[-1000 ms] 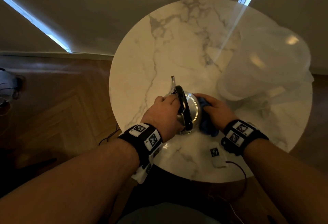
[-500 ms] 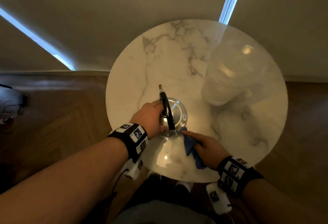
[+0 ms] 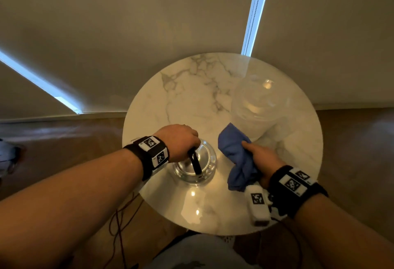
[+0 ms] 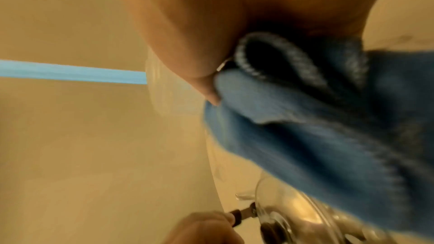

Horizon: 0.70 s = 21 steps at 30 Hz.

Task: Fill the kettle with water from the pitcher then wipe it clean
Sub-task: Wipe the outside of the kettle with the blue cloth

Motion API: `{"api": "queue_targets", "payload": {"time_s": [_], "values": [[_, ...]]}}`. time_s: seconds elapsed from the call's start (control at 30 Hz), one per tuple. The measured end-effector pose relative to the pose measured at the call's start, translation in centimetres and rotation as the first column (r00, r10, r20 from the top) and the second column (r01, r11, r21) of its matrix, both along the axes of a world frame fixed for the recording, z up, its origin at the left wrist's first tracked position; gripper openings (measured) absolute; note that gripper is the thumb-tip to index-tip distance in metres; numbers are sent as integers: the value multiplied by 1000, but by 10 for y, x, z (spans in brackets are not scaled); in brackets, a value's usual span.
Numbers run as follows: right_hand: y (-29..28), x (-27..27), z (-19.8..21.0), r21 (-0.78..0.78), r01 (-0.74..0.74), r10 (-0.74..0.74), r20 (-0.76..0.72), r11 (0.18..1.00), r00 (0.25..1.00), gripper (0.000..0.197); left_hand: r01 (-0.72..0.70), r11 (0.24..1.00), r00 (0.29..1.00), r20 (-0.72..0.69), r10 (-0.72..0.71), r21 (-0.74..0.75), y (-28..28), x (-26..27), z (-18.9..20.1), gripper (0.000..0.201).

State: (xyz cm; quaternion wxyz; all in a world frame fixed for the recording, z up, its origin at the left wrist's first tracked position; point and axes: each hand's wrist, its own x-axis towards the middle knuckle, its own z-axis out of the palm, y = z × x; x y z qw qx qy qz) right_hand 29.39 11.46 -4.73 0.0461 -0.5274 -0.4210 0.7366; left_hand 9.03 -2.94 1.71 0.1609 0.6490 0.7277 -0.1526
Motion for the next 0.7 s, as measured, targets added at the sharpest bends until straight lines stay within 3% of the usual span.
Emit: {"api": "queue_targets", "payload": {"time_s": [0.17,0.47,0.7], "values": [[8,6,-1,55,-32,26,96,998,995,36,22,1000,998,59,-23,8,10,-14,-8,18],[1,7,22,272,-69,99,-99,960,990,23,-55,992,989,140,39,109,38,-52,-13,26],[-11,5,18,217,-32,65,-149,976,987,35,-153,972,976,181,121,179,63,-76,-18,27]]}}
